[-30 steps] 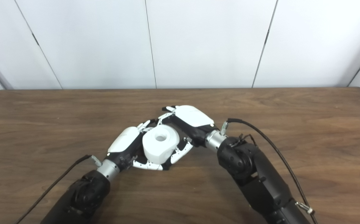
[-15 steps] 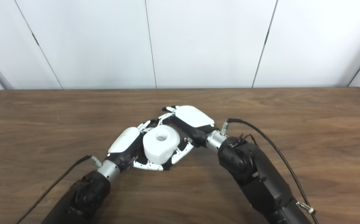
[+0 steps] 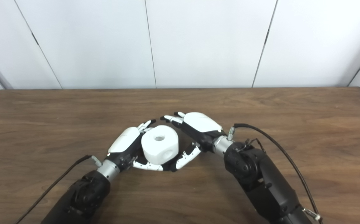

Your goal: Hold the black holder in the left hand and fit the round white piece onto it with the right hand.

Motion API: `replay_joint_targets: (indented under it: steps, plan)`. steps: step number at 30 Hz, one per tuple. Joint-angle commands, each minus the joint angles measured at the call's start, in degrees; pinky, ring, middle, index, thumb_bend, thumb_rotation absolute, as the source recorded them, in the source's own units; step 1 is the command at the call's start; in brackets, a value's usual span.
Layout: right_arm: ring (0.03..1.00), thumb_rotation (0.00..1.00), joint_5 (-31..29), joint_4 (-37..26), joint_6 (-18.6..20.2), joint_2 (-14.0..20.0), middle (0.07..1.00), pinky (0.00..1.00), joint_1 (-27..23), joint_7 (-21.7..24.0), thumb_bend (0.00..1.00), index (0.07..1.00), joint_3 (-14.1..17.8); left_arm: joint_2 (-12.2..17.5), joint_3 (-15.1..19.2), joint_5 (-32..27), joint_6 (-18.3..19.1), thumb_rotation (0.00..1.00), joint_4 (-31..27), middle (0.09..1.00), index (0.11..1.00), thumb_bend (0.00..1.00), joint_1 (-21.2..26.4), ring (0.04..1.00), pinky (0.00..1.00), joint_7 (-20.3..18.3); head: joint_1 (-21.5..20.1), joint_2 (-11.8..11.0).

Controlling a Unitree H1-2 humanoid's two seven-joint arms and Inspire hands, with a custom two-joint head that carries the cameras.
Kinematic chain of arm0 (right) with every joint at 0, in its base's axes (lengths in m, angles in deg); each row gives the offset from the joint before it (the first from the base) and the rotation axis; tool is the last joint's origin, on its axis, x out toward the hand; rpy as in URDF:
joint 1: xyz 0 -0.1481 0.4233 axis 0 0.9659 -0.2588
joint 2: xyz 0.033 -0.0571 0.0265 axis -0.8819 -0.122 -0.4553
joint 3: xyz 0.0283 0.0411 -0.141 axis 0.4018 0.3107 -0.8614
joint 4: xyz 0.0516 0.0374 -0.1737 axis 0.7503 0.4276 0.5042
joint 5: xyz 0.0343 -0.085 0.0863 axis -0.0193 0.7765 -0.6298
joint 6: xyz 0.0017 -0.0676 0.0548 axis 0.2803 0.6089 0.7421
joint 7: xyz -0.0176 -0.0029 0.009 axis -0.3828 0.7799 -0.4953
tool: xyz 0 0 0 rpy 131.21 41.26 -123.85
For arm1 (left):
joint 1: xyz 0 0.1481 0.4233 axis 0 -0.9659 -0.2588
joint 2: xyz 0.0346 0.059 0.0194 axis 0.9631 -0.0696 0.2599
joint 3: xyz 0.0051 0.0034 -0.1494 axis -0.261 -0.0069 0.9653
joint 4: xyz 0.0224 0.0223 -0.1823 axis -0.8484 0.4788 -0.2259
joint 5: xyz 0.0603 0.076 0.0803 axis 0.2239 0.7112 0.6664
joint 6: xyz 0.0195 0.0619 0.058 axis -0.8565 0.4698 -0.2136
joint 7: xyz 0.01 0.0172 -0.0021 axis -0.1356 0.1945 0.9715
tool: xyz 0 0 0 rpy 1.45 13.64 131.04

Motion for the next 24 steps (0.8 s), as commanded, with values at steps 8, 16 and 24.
replay_joint_targets:
  steps: [8,16,24]
  plan:
    - [1.0,0.33,-0.74,-4.85,0.56,1.05,0.914,1.0,-1.76,-0.43,0.93,0.854,3.01,0.42,0.19,0.1,-0.8,0.05,0.03,0.812,0.481,0.52,0.68,1.0,1.0,-1.28,-0.26,-0.56]
    - [1.0,0.28,-2.23,-9.07,3.75,5.39,0.921,1.0,1.03,2.72,0.89,0.856,5.77,1.18,1.21,-0.5,-0.3,0.05,0.96,0.824,0.481,0.52,0.96,0.991,1.0,-2.3,-0.52,-0.66]
    - [1.0,0.14,-6.43,-13.75,10.56,10.68,0.984,1.0,2.22,9.82,0.92,0.928,8.73,3.67,1.51,-1.71,2.37,0.11,-0.05,0.899,0.694,0.95,1.78,0.978,0.98,-7.25,-0.83,-0.79]
